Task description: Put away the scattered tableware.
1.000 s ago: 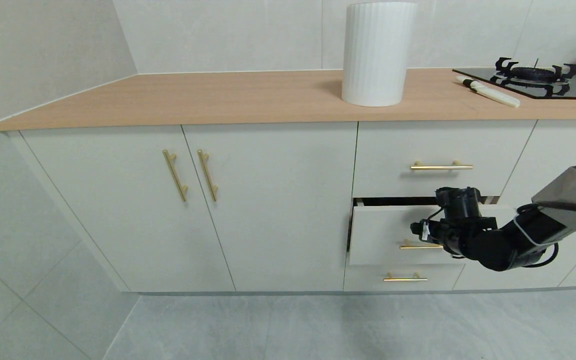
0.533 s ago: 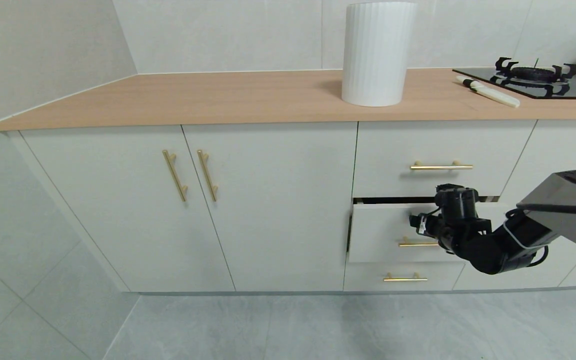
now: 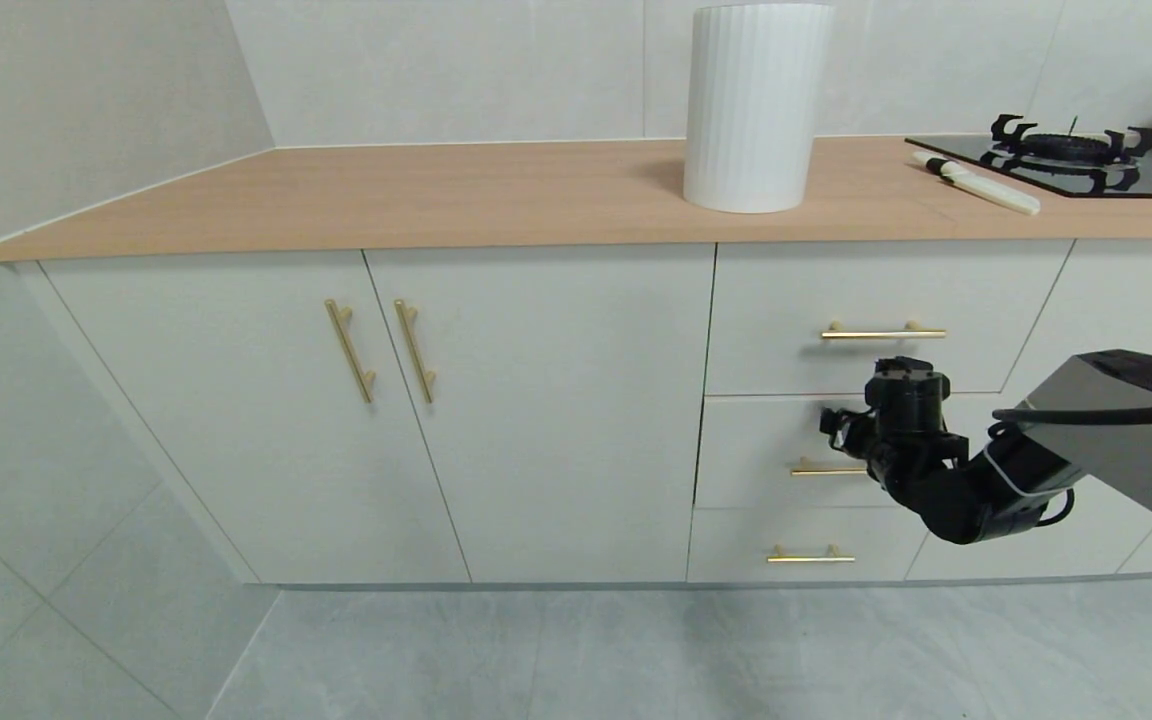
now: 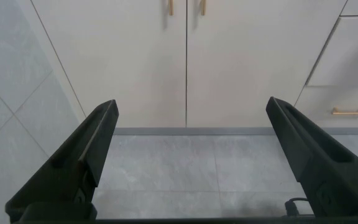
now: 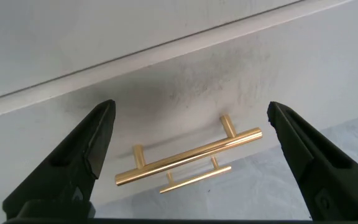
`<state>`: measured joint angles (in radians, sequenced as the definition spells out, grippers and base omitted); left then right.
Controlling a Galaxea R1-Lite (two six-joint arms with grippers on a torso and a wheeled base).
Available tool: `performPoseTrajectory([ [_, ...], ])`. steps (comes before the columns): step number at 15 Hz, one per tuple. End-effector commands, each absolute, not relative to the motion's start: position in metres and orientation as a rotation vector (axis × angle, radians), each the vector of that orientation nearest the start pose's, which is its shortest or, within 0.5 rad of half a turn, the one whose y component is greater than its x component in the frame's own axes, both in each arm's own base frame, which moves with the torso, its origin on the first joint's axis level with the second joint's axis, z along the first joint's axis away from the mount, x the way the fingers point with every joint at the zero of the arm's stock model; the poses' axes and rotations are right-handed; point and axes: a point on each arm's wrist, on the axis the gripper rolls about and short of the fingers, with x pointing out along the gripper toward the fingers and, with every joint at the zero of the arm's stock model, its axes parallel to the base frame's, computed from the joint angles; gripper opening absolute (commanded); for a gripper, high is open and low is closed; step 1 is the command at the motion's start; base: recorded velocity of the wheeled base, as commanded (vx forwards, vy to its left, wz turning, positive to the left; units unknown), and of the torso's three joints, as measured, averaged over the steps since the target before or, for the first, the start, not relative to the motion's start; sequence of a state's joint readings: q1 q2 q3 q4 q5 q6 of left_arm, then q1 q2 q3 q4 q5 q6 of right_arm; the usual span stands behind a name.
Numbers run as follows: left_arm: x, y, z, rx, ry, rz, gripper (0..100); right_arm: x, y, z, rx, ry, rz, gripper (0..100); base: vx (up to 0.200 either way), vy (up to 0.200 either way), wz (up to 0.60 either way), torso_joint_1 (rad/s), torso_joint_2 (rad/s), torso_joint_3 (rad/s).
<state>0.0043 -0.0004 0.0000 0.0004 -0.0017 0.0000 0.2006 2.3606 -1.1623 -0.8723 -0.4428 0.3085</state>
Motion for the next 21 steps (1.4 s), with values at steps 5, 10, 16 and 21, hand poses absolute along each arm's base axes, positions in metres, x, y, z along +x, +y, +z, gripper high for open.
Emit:
performPoseTrajectory([
  [5, -0.023, 0.000, 0.075, 0.000, 0.002, 0.003, 100, 0.447, 0.074, 0.043, 0.229, 0.236, -0.324, 100, 0.000, 0.000, 0.00, 0.000, 0.00, 0.000],
  [10, -0.023, 0.000, 0.075, 0.000, 0.002, 0.003, 100, 0.428, 0.068, 0.060, 0.224, 0.246, -0.325, 100, 0.000, 0.000, 0.00, 0.000, 0.00, 0.000],
  [16, -0.023, 0.000, 0.075, 0.000, 0.002, 0.003, 100, 0.309, 0.049, 0.165, 0.251, 0.116, -0.302, 100, 0.000, 0.000, 0.00, 0.000, 0.00, 0.000],
  [21, -0.023, 0.000, 0.075, 0.000, 0.000, 0.003, 100, 0.160, 0.020, 0.226, 0.046, -0.116, -0.278, 100, 0.000, 0.000, 0.00, 0.000, 0.00, 0.000],
])
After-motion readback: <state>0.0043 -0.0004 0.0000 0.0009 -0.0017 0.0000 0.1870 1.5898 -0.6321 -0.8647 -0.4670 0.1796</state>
